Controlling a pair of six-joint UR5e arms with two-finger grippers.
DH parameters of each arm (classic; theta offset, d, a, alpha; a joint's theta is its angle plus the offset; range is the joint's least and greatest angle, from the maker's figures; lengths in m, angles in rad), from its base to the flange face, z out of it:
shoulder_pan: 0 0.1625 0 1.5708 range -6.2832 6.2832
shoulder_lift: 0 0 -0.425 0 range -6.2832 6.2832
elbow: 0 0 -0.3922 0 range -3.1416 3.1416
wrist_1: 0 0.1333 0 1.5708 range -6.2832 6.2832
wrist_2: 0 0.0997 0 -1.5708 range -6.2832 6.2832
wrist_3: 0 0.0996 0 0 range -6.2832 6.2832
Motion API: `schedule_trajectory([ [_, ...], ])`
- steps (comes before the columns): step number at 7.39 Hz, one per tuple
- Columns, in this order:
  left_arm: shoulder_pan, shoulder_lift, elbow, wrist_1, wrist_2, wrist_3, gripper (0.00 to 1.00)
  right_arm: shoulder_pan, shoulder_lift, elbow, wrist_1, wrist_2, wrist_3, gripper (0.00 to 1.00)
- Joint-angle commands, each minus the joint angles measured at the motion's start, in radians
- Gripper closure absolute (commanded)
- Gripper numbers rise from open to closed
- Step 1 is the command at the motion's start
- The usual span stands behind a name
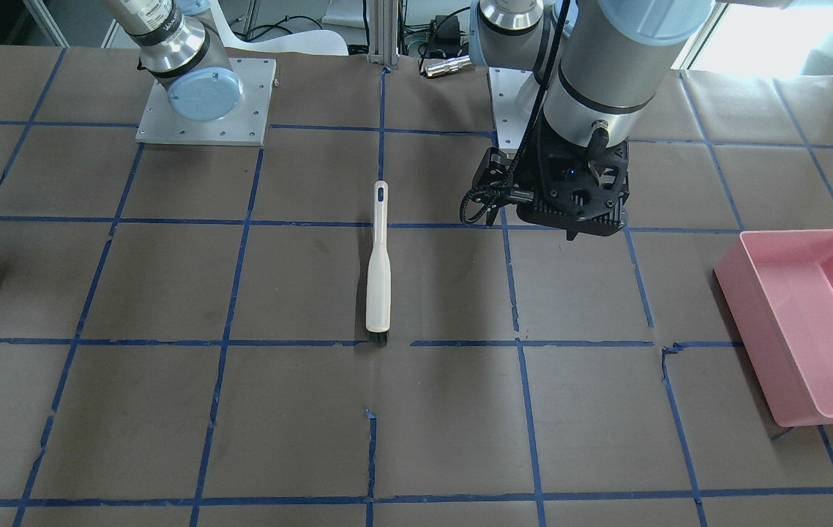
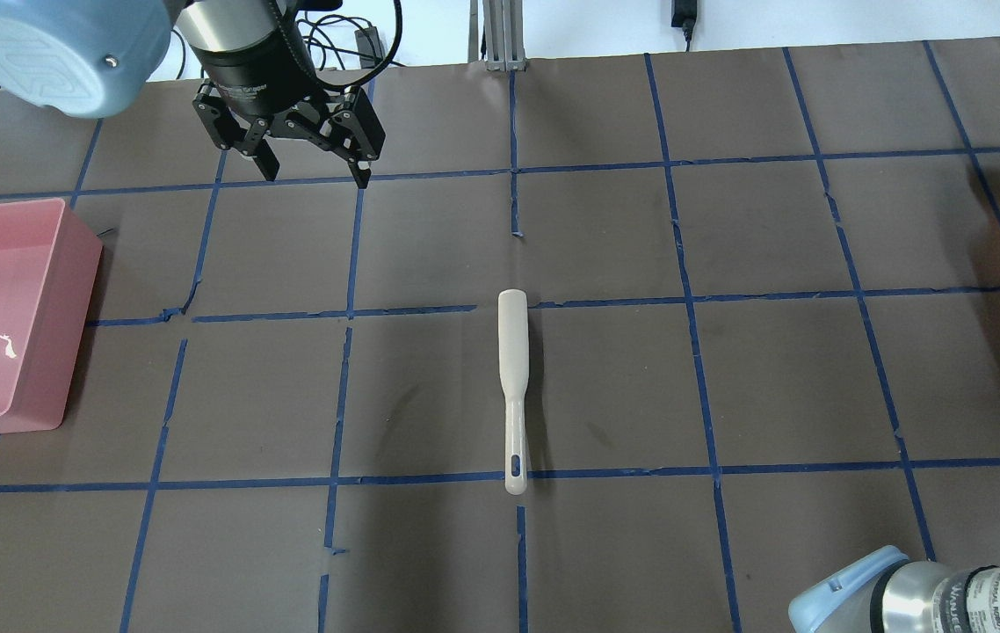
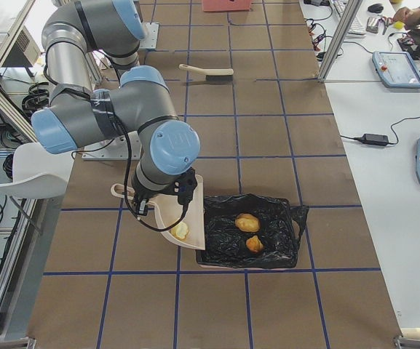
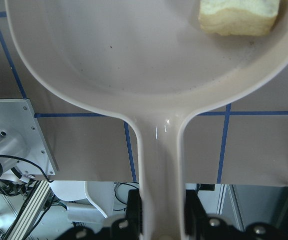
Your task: Sweep and dump trash in nearest bin
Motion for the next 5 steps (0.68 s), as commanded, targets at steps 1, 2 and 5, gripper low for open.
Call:
schedule_trajectory([
  [1, -0.001, -0.002, -0.001, 0.0, 0.0, 0.0, 0.0, 0.0, -0.001, -0.007, 0.034, -0.041, 0.041, 0.96],
  [2, -0.001, 0.0, -0.001, 0.0, 0.0, 0.0, 0.0, 0.0, -0.002, -0.012, 0.042, -0.043, 0.046, 0.96],
  [5, -0.001, 0.0, -0.001, 0.0, 0.0, 0.0, 0.0, 0.0, 0.001, -0.055, 0.102, -0.063, 0.072, 0.95],
])
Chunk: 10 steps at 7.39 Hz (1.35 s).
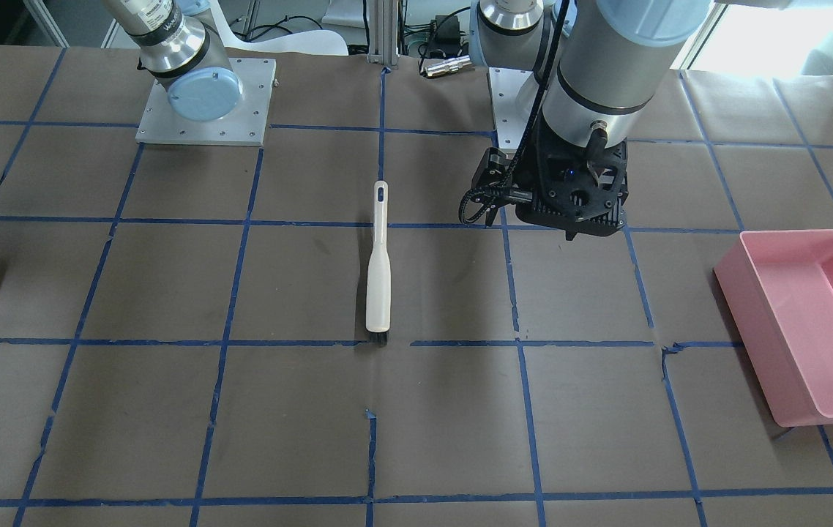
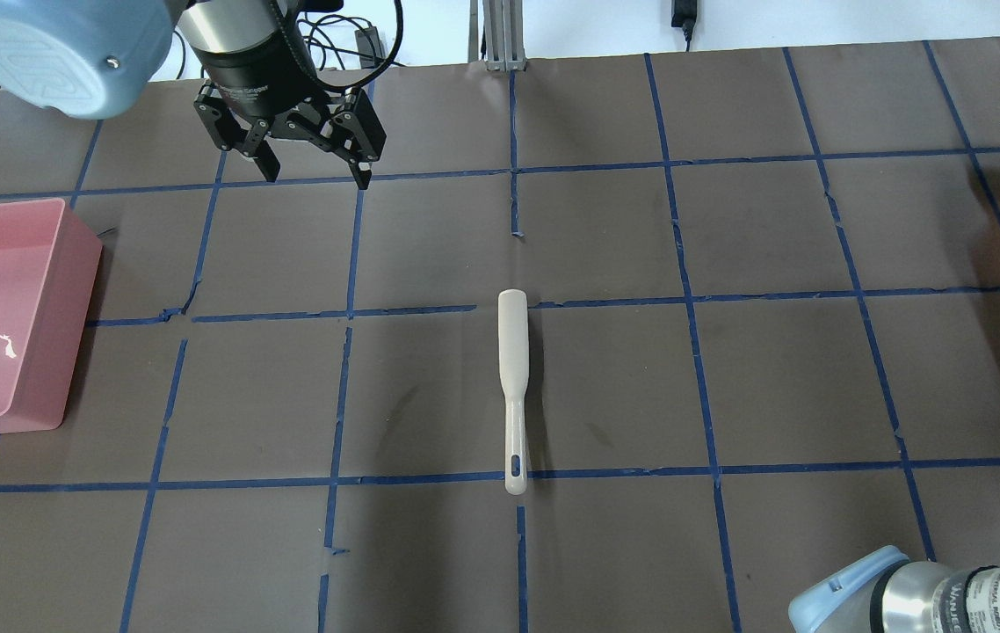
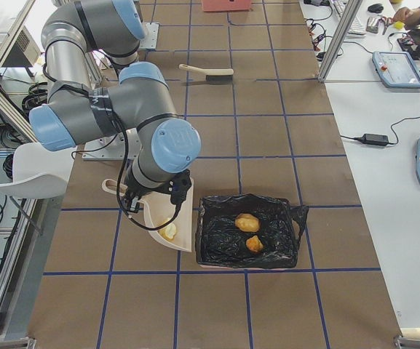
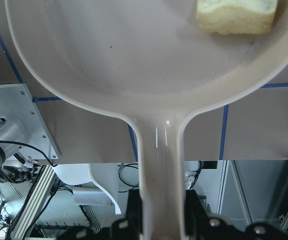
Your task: Sweep and dump trash in nearest bin
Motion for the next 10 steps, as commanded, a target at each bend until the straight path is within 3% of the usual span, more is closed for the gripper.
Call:
schedule_trajectory([
  [1, 0.0, 0.0, 0.0, 0.0, 0.0, 0.0, 0.0, 0.003, 0.001, -0.026, 0.02, -0.007, 0.012, 0.94],
  [7, -0.002, 0.0, -0.002, 0.0, 0.0, 0.0, 0.0, 0.034, 0.003, -0.031, 0.022, 0.001, 0.012, 0.94],
  [8, -0.002, 0.0, 0.001, 0.0, -0.002, 0.0, 0.0, 0.044, -0.005, 0.018, 0.021, 0.018, 0.012, 0.95],
  [10, 0.0, 0.0, 0.002, 0.0, -0.002, 0.0, 0.0, 0.101, -0.106, 0.148, -0.051, 0.138, 0.046, 0.95],
])
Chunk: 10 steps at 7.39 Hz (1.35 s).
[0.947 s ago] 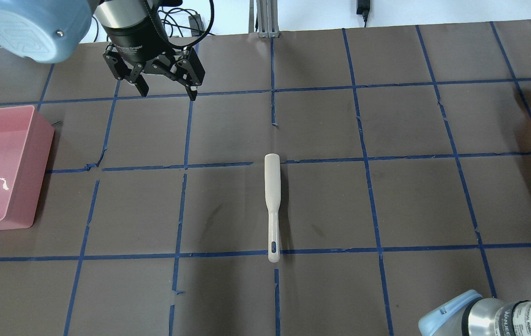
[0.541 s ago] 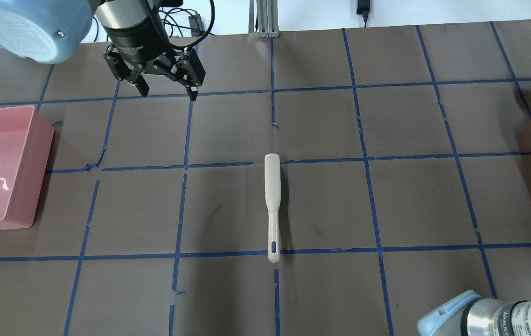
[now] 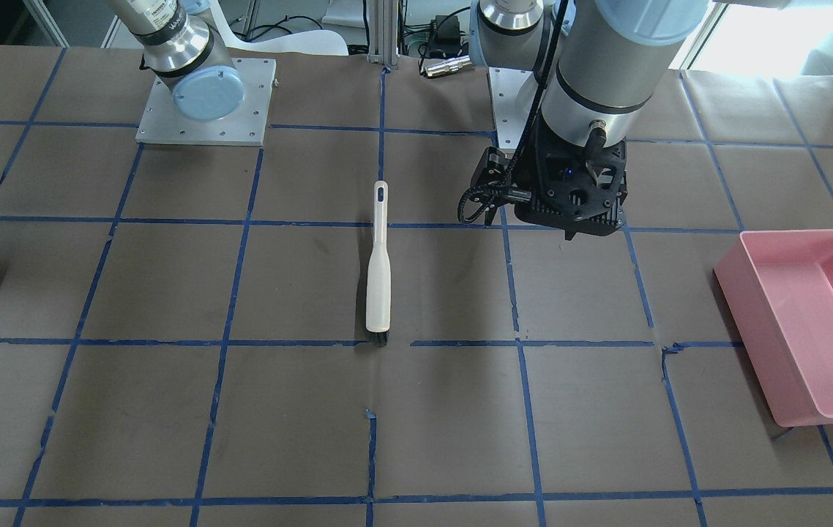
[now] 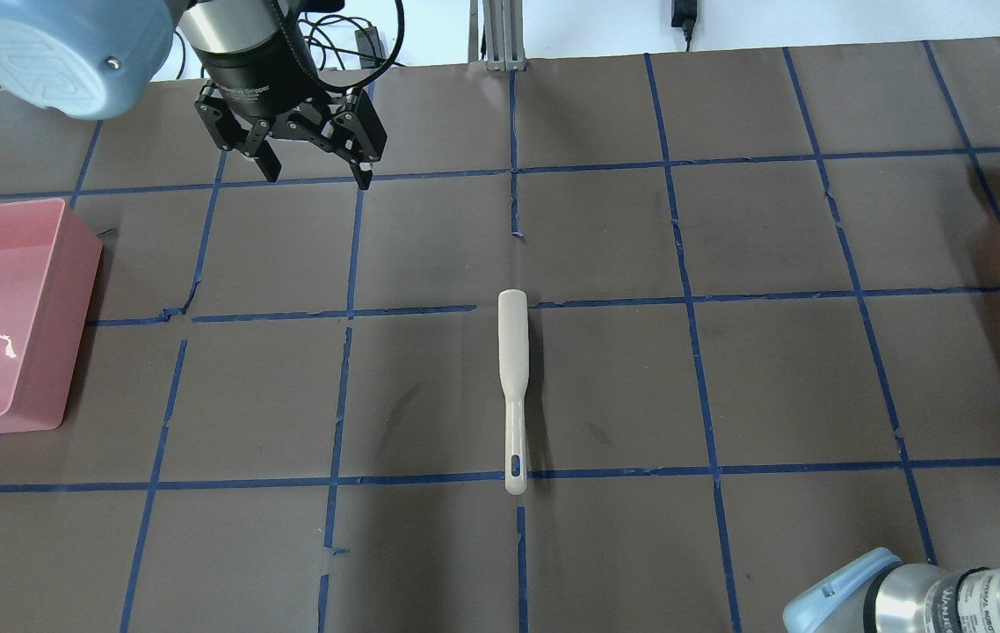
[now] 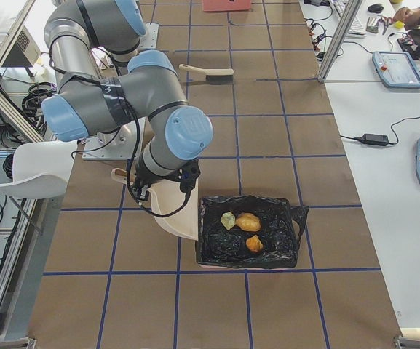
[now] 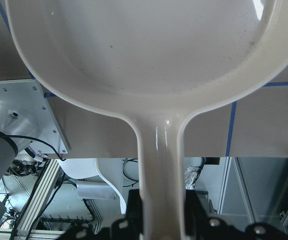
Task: Sweep and dump trash in nearest bin
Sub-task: 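Bring the dustpan back toward the table center with the right gripper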
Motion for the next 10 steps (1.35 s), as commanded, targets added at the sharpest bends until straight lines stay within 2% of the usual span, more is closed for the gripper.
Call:
schedule_trajectory([
  [1, 0.003, 0.0, 0.0, 0.0, 0.0, 0.0, 0.0, 0.08, -0.116, 0.139, -0.106, 0.106, 0.022, 0.95],
  [3, 0.001, 0.0, 0.0, 0.0, 0.0, 0.0, 0.0, 0.167, -0.146, 0.204, -0.149, 0.26, 0.127, 0.96],
  [4, 0.001, 0.0, -0.003, 0.0, 0.001, 0.0, 0.0, 0.271, -0.146, 0.212, -0.152, 0.287, 0.177, 0.96],
  [6, 0.001, 0.002, -0.003, 0.0, 0.0, 0.0, 0.0, 0.489, -0.14, 0.229, -0.187, 0.428, 0.334, 0.96],
  [8, 0.001, 0.002, -0.005, 0.0, 0.0, 0.0, 0.0, 0.698, -0.143, 0.345, -0.404, 0.464, 0.515, 0.96],
  [10, 0.0, 0.002, -0.003, 0.002, 0.0, 0.0, 0.0, 0.923, -0.082, 0.385, -0.651, 0.494, 0.751, 0.96],
])
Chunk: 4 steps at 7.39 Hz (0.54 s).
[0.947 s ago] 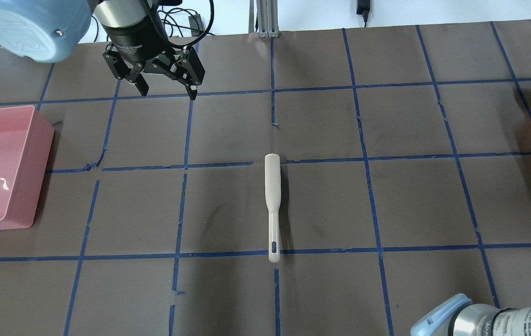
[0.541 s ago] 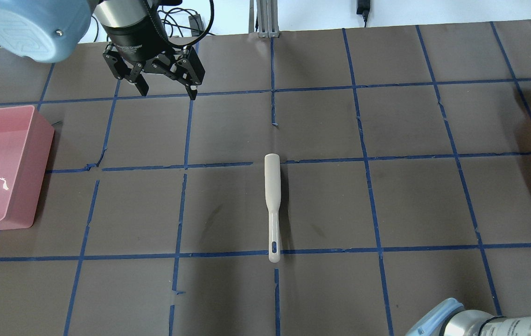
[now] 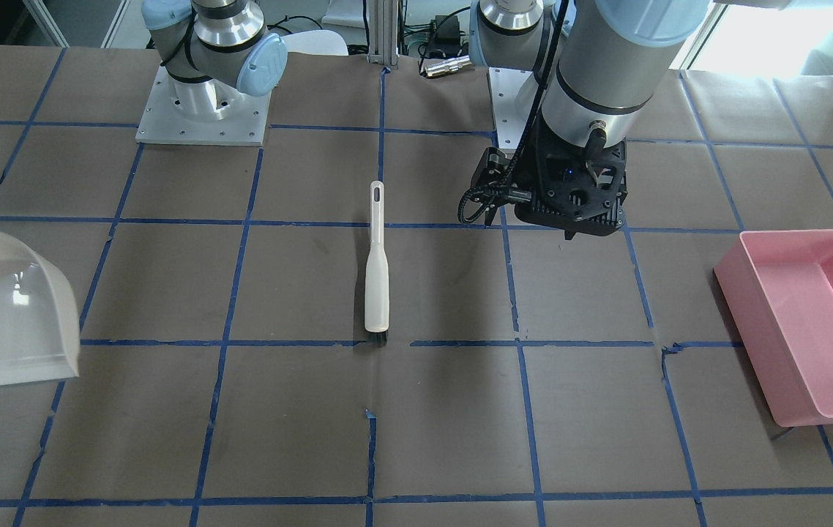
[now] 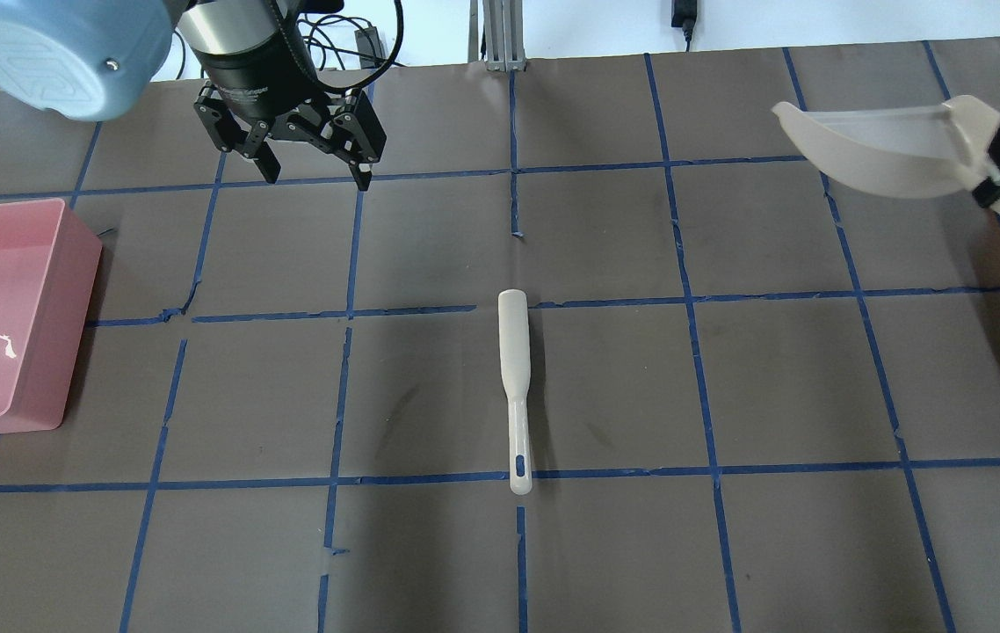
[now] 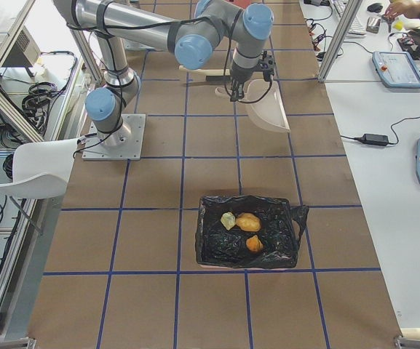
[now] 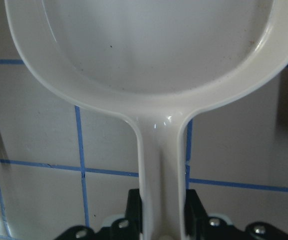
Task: Sweep and dump trash in nearest bin
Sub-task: 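Bring the dustpan back toward the table center with the right gripper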
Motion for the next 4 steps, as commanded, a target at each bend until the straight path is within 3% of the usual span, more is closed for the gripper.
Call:
schedule_trajectory([
  [1, 0.001, 0.0, 0.005, 0.001, -0.001, 0.0, 0.0, 0.274, 0.119, 0.025, -0.308, 0.034, 0.265, 0.95],
  [3, 0.001, 0.0, 0.003, 0.001, -0.001, 0.0, 0.0, 0.445, 0.269, 0.005, -0.557, 0.029, 0.468, 0.94],
  [4, 0.001, 0.0, 0.002, 0.001, -0.001, 0.0, 0.0, 0.495, 0.336, -0.039, -0.587, 0.026, 0.504, 0.94],
])
